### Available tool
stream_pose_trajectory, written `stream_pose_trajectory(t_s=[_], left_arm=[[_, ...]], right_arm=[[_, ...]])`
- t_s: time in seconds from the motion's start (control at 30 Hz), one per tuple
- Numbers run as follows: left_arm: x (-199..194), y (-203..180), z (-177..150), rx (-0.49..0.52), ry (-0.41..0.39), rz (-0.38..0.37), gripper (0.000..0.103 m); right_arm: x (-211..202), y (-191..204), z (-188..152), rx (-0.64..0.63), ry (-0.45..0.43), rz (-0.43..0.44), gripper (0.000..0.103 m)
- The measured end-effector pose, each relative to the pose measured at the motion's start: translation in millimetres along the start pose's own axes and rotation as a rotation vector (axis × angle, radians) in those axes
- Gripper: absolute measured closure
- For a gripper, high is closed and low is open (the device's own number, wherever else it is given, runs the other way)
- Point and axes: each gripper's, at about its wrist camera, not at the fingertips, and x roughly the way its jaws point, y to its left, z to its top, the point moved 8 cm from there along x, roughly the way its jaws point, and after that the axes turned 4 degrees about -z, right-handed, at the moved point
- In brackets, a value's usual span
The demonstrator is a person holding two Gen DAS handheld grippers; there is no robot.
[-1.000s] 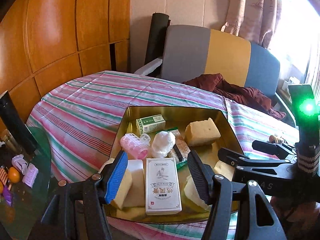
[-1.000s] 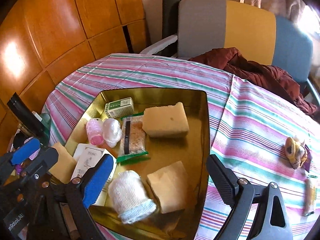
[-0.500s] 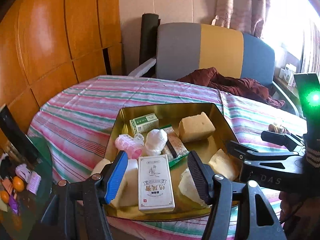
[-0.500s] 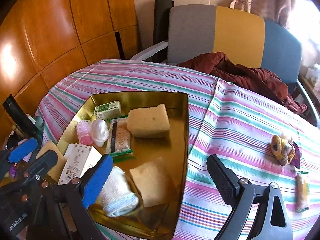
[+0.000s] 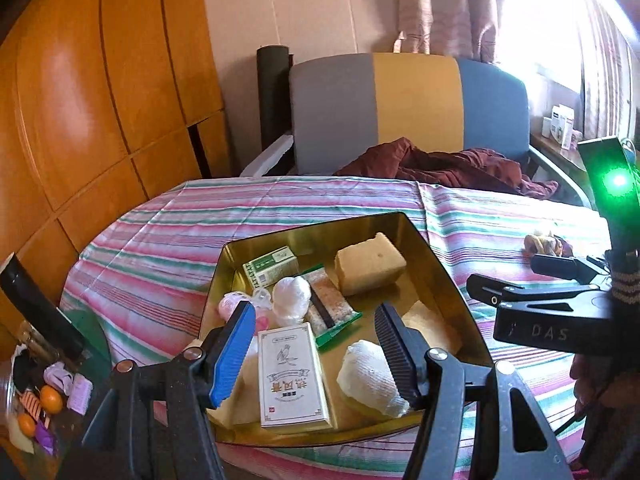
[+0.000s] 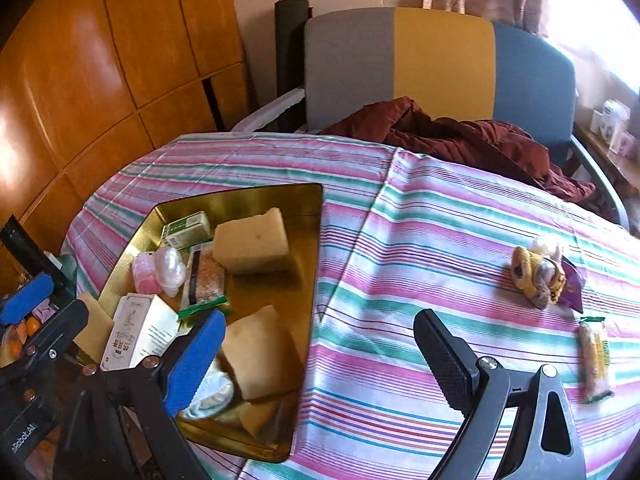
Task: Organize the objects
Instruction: 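Withdraw both tools from the tray toward the remaining items on the cloth, then grasp the yellow knitted plush with the left tool while the right tool grasps the purple packet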
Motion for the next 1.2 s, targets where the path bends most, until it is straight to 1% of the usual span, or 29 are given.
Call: stream_pose_trajectory(t_s=[0.43, 0.77, 0.9, 1.2], left_arm=[[-1, -28, 4, 0.067, 0.005, -0.032, 0.040], [3, -54, 5, 0.121, 0.017, -0.078, 0.040], [9, -68, 6, 0.132, 0.038, -0.129, 0.040], [27, -108, 8, 0.132, 0.110, -0.270, 0.040]], right_arm=[[-2, -44, -10, 0.062, 0.010, -0.050, 0.007], [-6, -92, -14, 0.105, 0.017, -0.123, 0.007], [-9, -117, -16, 0.122, 0.027, -0.158, 0.007], [-18, -195, -22, 0.189, 0.052, -0.262, 0.007]])
